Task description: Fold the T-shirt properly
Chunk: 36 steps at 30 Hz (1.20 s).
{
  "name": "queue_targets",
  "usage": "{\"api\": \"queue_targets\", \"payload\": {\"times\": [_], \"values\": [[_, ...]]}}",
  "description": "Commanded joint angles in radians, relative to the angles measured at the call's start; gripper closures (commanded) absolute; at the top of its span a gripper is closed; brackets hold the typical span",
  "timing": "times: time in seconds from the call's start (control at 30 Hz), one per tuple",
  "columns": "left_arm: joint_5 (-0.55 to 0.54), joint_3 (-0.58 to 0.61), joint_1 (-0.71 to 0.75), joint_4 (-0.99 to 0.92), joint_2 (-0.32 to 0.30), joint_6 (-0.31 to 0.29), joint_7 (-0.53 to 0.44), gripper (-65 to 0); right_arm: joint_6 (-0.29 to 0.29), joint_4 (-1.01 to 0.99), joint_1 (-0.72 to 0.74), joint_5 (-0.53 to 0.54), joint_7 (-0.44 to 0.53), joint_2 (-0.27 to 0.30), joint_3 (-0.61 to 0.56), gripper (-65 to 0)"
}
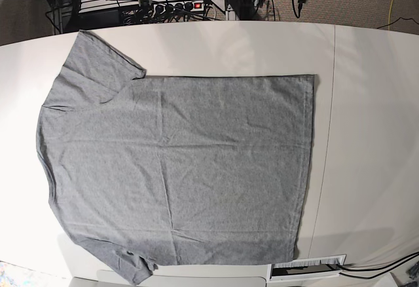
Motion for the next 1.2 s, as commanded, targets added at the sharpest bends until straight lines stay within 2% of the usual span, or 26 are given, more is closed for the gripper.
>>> {"api": "queue_targets", "payload": {"times": [0.0,0.63,0.73,0.93,1.17], "values": [[0.005,-0.001,0.007,0.004,-0.003,-0.007,-0.003,0.0,-0.007,0.006,-0.003,0.003,-0.002,0.011,0.001,0.0],[0.007,-0.001,0.014,0.004,-0.004,-0.007,-0.002,0.0,-0.007,0.006,-0.009,0.002,-0.026,0.012,0.001,0.0],[0.054,-0.001,0.045,0.026,-0.005,-0.007,-0.003,0.0,-0.005,0.006,-0.026,0.002,-0.023,0.021,0.001,0.0],[0.075,-0.001,0.178,0.158,-0.032,-0.007,-0.014,0.0,0.061,0.006,-0.084,0.002,-0.027,0.082,0.001,0.0],[0.076,-0.001,0.338,0.325,-0.095,-0.007,-0.029,0.0,0.125,0.11,-0.198,0.003,-0.079,0.196,0.001,0.0]]}}
